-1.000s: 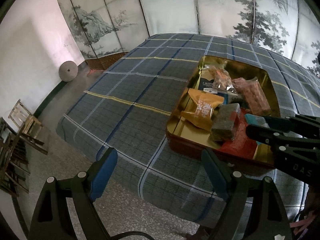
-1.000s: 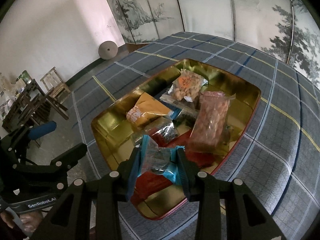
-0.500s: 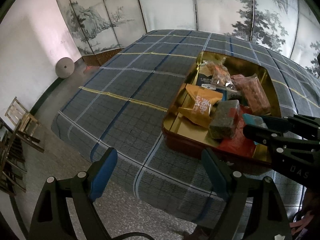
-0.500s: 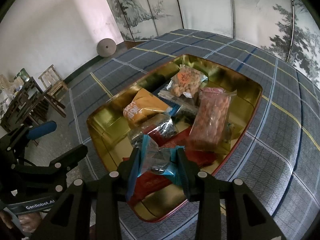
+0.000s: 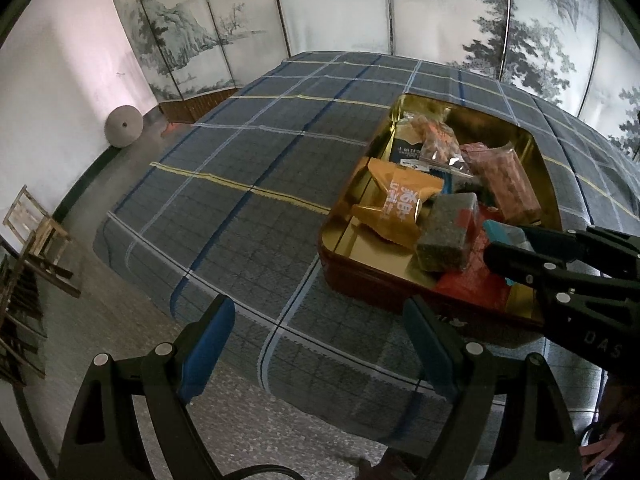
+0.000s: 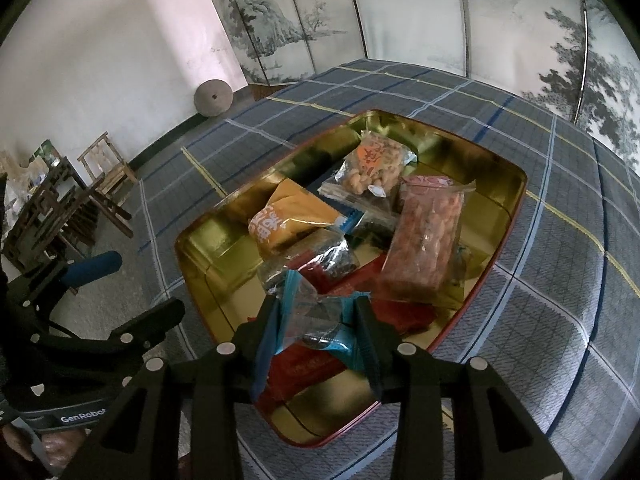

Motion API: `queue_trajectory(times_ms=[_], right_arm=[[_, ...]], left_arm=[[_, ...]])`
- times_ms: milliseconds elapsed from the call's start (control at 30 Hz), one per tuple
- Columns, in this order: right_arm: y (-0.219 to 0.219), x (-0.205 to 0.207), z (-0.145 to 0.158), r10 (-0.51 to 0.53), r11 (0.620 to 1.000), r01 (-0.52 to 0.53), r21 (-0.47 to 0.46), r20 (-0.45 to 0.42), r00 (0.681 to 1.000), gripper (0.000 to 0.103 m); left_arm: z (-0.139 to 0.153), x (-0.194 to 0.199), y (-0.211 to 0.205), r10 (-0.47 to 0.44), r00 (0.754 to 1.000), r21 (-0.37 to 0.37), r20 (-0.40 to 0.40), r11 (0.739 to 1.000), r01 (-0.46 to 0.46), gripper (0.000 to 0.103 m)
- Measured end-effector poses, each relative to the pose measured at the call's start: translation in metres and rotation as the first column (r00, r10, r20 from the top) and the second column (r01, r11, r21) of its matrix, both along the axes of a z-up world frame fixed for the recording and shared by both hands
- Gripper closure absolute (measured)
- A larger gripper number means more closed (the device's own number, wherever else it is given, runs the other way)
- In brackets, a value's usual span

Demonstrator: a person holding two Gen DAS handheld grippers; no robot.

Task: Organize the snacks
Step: 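Carry the blue-wrapped candy into the gold tin and open the right gripper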

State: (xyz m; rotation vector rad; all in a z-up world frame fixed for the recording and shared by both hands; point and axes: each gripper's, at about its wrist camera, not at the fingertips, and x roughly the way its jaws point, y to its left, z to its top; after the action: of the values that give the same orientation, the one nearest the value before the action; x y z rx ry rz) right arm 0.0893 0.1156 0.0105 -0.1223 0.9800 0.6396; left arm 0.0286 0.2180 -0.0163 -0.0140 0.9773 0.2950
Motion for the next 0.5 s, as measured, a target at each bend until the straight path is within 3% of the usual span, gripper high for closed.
queue_trajectory(times_ms=[500], right_arm=[[-0.001, -0.007, 0.010, 0.001, 0.999, -0.003, 0.043, 0.034, 0.999, 0.060]], left_arm=[[0.001, -0.002, -0.003, -0.014, 1.000, 0.009, 0.004, 1.000, 0.014, 0.020]])
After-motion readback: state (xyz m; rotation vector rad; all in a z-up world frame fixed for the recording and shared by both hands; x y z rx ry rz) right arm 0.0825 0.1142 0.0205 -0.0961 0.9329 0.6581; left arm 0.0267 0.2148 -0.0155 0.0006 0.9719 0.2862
